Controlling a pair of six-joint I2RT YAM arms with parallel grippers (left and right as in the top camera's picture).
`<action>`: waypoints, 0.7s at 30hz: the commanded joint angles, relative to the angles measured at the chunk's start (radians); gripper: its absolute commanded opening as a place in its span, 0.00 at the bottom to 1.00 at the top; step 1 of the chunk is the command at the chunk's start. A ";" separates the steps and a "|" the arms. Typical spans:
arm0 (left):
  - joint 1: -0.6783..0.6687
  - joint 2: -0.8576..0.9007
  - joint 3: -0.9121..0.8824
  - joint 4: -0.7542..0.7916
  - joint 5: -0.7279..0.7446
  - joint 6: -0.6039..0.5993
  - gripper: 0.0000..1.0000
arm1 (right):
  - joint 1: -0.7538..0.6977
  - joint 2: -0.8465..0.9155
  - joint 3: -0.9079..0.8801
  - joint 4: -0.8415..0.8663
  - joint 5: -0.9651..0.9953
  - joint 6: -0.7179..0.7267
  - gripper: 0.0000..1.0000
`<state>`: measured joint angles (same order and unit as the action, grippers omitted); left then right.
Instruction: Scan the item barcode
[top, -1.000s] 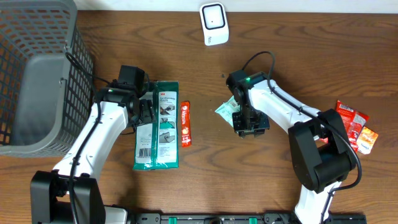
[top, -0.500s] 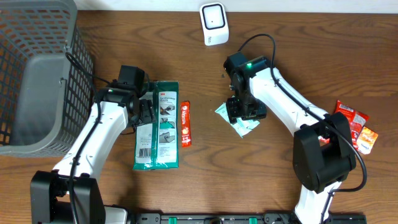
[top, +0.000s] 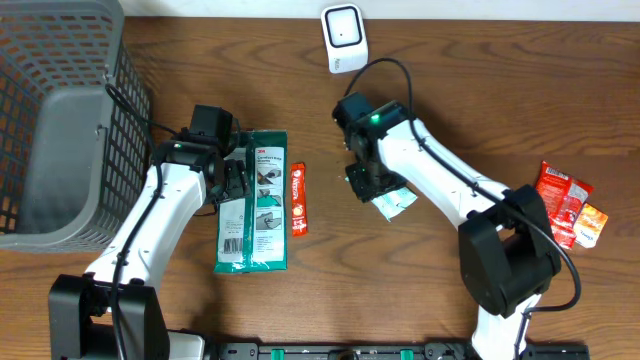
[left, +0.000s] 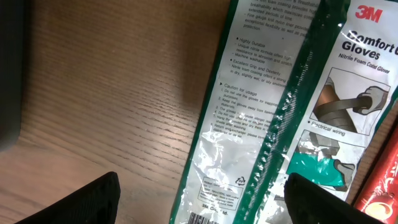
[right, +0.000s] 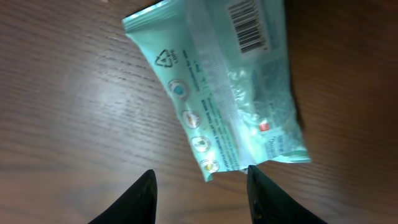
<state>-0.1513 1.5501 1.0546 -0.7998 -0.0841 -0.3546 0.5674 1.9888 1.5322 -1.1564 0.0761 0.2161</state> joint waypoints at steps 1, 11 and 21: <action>0.006 -0.007 0.016 0.000 -0.006 0.005 0.85 | 0.021 -0.008 -0.012 0.017 0.111 -0.019 0.40; 0.006 -0.007 0.016 0.000 -0.006 0.005 0.85 | 0.037 -0.008 -0.095 0.119 0.111 -0.020 0.38; 0.006 -0.007 0.016 0.000 -0.006 0.005 0.85 | 0.037 -0.008 -0.181 0.224 0.172 -0.024 0.39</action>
<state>-0.1513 1.5501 1.0546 -0.7998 -0.0841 -0.3546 0.5991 1.9888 1.3758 -0.9478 0.1883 0.2005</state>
